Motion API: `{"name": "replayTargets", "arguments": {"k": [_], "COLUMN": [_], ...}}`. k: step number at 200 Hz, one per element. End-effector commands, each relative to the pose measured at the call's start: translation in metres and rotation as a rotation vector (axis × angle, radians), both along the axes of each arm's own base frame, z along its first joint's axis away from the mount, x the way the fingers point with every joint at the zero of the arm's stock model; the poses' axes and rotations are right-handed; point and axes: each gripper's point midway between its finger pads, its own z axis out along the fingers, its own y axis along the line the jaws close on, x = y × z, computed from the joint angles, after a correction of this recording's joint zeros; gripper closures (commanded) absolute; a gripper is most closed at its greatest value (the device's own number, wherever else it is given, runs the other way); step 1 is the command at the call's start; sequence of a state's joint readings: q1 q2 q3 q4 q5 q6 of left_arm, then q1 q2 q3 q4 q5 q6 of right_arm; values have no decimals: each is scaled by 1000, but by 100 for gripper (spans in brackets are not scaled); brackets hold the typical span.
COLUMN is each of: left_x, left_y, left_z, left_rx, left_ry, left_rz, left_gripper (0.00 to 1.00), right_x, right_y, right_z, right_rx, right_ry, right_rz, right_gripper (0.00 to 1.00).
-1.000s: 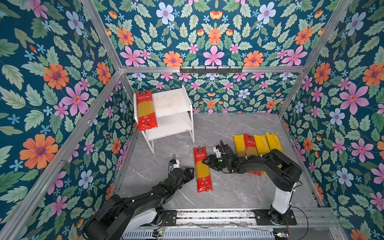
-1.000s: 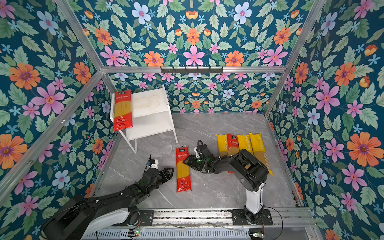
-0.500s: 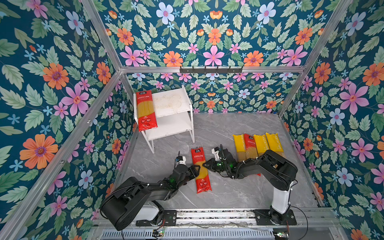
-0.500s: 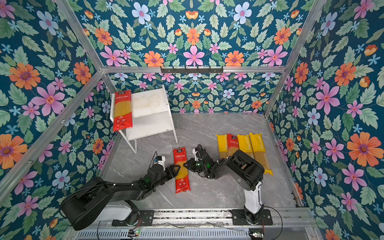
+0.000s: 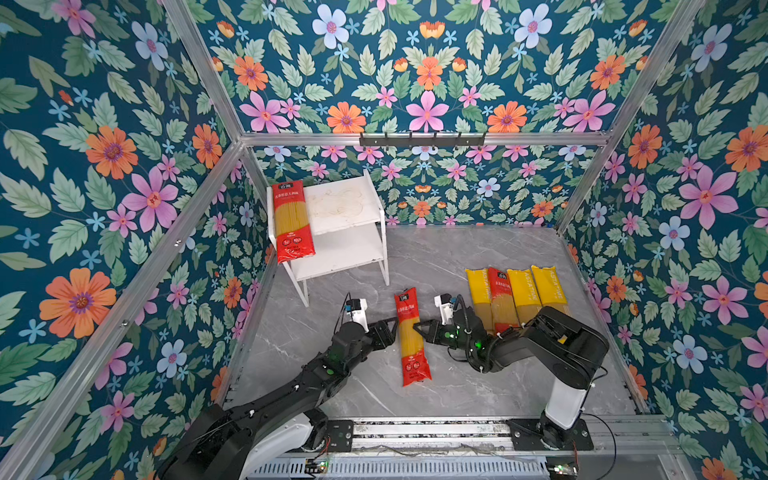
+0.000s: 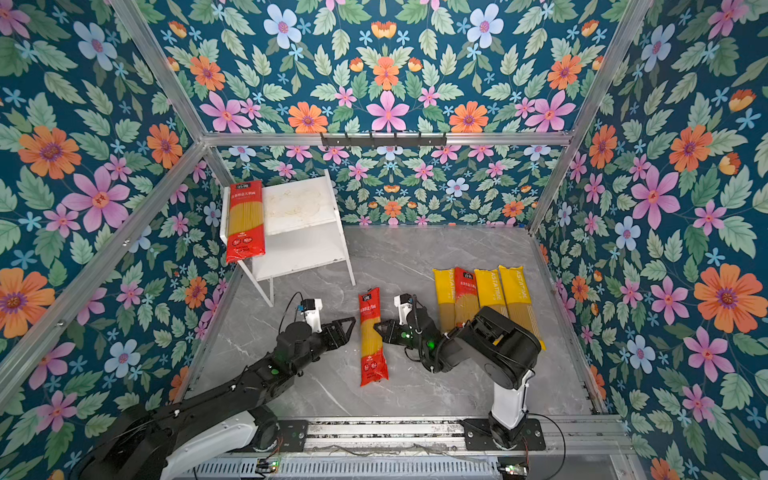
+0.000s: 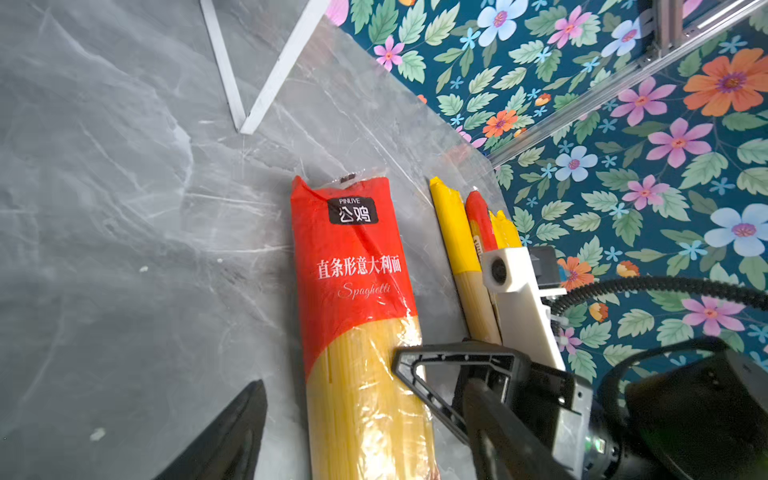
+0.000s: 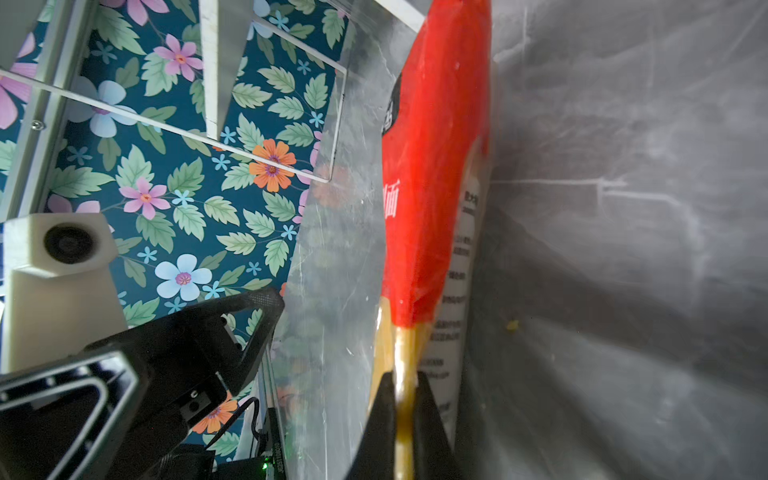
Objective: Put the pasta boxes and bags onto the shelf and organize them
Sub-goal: 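Grasp the bag's other end with the left gripper and lift it with both, then carry the bag with both grippers onto the shelf's top tier beside the first bag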
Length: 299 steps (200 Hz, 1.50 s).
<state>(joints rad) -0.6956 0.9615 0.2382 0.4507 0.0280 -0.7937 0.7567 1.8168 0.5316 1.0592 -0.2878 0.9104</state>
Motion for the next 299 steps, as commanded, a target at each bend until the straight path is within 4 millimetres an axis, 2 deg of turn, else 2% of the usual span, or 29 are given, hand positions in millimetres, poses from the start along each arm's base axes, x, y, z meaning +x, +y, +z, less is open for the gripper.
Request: {"name": "replayTargets", "arguments": {"k": [1,37,41,45,68,86,123,144,181,212,257,286,299], "left_x": [-4,-9,-10,-10,-14,-17,-29,-31,-32,-44,-45,-49,-48], "left_y": [-6,-20,-21,-22,-23,-20,-39,-43,-45,-47,-46,-47,-46], "left_z": [12,30,32,35,53,70,111,129,159,181,189,187,186], "left_rx": [40,-15,-22,-29,-50,-75,-139,-161,-221,-292,-330,-332,-338], "left_ry": [-104,-199,-208,-218,-295,-374,-486,-535,-600,-670,-679,-665,-654], "left_rz": [-72,-148,-156,-165,-186,-184,-312,-355,-409,-483,-507,-528,-520], "left_gripper": [23,22,22,22,20,16,15,15,16,19,31,50,56], "right_x": [8,5,4,2,-7,-10,-20,-30,-45,-57,-50,-32,-27], "right_y": [3,0,1,-1,-2,-5,-6,-4,0,6,10,11,11], "right_z": [63,102,102,117,150,179,244,278,315,329,328,319,315], "right_rx": [128,124,112,125,118,140,241,285,385,463,502,508,512], "right_ry": [-266,-404,-410,-445,-559,-632,-738,-792,-827,-817,-779,-701,-678], "right_rz": [3,39,48,53,99,123,217,271,357,463,487,449,437], "right_gripper": [100,100,100,100,100,100,100,100,100,100,100,100,100]}}
